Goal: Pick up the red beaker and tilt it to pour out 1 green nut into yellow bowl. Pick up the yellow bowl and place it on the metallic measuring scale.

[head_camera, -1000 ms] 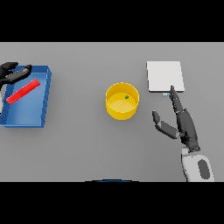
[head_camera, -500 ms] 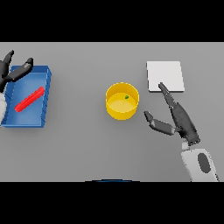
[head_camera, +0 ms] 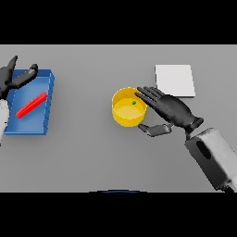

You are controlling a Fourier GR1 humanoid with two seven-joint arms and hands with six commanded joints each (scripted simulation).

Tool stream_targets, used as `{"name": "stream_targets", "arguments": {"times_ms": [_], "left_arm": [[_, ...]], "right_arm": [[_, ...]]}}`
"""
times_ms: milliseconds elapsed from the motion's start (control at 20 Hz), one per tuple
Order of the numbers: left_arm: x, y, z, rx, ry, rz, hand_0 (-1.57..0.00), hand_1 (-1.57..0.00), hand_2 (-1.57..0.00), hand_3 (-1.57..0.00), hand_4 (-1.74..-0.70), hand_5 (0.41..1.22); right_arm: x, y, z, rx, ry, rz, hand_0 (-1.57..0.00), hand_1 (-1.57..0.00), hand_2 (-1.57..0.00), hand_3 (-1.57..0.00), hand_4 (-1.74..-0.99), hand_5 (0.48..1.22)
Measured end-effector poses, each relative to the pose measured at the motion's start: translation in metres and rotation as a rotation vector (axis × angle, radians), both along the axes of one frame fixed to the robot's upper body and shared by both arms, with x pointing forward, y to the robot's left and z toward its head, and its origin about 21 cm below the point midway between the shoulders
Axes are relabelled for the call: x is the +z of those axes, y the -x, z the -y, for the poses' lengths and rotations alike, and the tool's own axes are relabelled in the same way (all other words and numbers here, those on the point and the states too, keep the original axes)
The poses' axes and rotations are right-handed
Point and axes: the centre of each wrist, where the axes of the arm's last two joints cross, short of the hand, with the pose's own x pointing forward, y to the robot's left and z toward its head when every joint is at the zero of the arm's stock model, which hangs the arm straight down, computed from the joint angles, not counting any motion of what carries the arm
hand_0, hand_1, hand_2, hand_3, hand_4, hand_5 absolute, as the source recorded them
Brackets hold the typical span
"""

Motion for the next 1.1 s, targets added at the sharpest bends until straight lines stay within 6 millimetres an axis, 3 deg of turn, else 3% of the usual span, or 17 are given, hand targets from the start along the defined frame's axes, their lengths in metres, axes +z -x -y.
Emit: {"name": "stream_targets", "arguments": {"times_ms": [500, 900, 1100], "left_arm": [[0.002, 0.003, -0.007, 0.001, 0.004, -0.001, 0.00, 0.00, 0.00, 0.00, -0.81, 0.696], [0.000, 0.004, -0.013, -0.015, 0.000, -0.002, 0.00, 0.00, 0.00, 0.00, -0.80, 0.703], [-0.001, 0.003, -0.015, -0.008, -0.020, -0.015, 0.00, 0.00, 0.00, 0.00, -0.79, 0.713]], "right_arm": [[-0.008, -0.034, -0.039, 0.235, 0.295, -0.059, 0.00, 0.00, 0.00, 0.00, -1.161, 0.658], [-0.016, -0.053, -0.059, 0.271, 0.468, -0.131, 0.00, 0.00, 0.00, 0.00, -1.184, 0.676], [-0.023, -0.058, -0.066, 0.265, 0.485, -0.150, 0.00, 0.00, -0.01, -0.04, -1.209, 0.732]]}}
